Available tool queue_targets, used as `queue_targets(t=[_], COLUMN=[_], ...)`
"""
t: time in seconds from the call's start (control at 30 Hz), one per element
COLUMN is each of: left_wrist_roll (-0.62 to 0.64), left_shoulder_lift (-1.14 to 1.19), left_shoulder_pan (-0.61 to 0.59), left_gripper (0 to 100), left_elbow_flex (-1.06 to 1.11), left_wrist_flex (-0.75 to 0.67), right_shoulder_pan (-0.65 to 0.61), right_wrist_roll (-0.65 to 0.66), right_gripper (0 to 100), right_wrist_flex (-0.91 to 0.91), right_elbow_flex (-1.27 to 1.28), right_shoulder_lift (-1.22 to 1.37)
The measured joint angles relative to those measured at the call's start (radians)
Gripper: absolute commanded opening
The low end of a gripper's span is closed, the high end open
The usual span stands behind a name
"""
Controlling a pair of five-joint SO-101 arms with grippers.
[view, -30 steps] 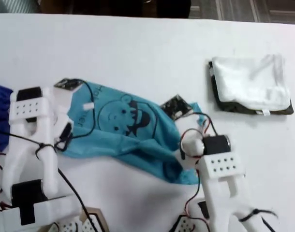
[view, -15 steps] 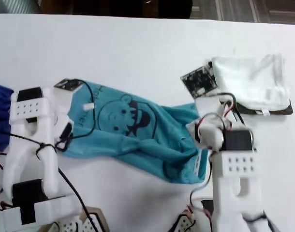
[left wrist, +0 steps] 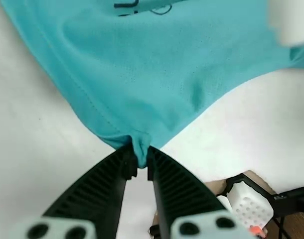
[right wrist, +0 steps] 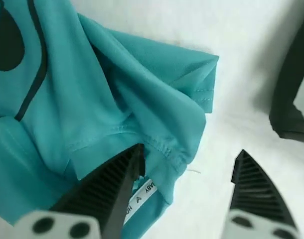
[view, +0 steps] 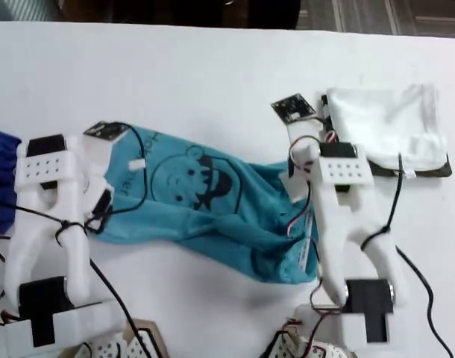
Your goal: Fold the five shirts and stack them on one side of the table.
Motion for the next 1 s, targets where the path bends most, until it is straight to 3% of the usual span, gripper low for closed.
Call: queue_targets(t=[0.4,0.57,0.63,1.0], left_wrist_roll=[0.0,0.0,0.0,0.0], left_shoulder_lift=[0.0,0.0,0.0,0.0], left_shoulder_pan=[0.002,0.0,0.002,0.003], left_gripper=[3,3,3,3], left_elbow_flex=[0.0,0.0,0.0,0.0], left_wrist_flex=[-0.006,-0.023,-0.023,-0.026], right_shoulder_pan=[0.002,0.005,0.011,0.008], right_wrist_roll=[0.0,-0.002,-0.003,0.0], right_gripper=[26.8,0.2,4.7,1.9], right_wrist_flex=[0.0,-0.011,-0.035,-0.052], right_elbow_flex=[-0.041,-0.049,-0.06,-0.061], right_shoulder_lift=[0.226,0.293,0.302,0.305])
